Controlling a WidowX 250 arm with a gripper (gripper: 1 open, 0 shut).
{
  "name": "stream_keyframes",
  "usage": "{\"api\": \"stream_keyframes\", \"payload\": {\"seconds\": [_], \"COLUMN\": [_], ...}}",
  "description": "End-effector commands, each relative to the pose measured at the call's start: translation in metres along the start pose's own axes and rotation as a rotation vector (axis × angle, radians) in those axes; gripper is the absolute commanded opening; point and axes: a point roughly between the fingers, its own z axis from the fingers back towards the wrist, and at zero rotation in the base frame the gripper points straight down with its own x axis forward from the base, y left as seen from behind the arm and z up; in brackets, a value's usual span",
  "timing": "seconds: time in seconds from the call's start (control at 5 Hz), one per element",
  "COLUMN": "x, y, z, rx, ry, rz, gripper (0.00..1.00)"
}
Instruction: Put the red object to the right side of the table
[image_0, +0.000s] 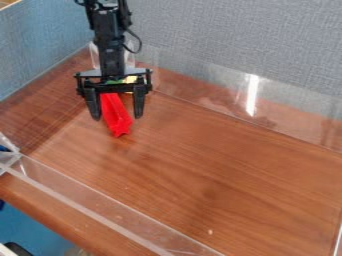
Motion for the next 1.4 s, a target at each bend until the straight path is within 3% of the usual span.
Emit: {"api": "stream_keyframes", "payload": {"seconds": [0.0,0.8,1.2], "x": [0.004,0.004,0.009], "y": [-0.007,-0.008,-0.006], "z": [0.017,0.035,0.036], "rx": [-0.021,-0.055,-0.069], "ry": [-0.051,-0.076,-0.080], "rz": [-0.020,-0.025,-0.005], "gripper": [1.00,1.00,1.00]}}
